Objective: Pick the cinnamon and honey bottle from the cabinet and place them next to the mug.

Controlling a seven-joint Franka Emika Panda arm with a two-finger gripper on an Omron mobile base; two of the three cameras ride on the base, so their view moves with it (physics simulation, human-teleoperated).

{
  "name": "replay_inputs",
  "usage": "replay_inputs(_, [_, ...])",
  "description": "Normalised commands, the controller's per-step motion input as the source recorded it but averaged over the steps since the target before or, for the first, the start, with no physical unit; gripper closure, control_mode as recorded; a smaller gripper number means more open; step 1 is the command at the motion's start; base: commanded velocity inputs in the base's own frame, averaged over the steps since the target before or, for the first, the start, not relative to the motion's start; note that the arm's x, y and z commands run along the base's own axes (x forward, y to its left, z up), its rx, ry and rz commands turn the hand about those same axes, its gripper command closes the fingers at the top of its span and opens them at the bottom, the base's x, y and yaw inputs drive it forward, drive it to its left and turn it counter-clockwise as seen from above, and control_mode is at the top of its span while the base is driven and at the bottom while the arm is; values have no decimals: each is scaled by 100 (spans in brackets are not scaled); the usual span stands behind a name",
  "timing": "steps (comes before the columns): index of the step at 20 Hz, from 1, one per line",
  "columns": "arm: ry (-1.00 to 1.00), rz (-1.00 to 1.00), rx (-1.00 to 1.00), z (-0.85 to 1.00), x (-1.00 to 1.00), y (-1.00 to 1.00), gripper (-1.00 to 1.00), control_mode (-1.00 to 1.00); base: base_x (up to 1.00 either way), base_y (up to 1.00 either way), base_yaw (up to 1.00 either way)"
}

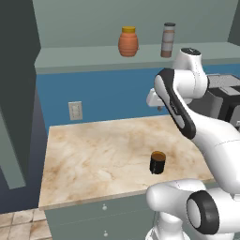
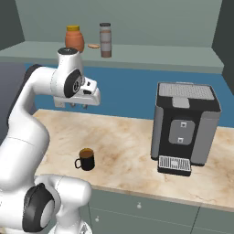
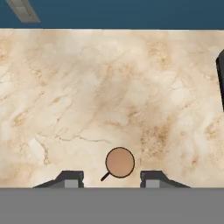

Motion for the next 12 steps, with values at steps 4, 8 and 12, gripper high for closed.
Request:
replay_inputs(4, [5,0,0,0,-5,0,-100,-100,0,0,0])
replay_inputs(8, [-5,7,1,-11,-8,-13,-100,-100,0,0,0])
replay_inputs(12, [-30,24,0,41,-2,-12,-100,-100,0,0,0])
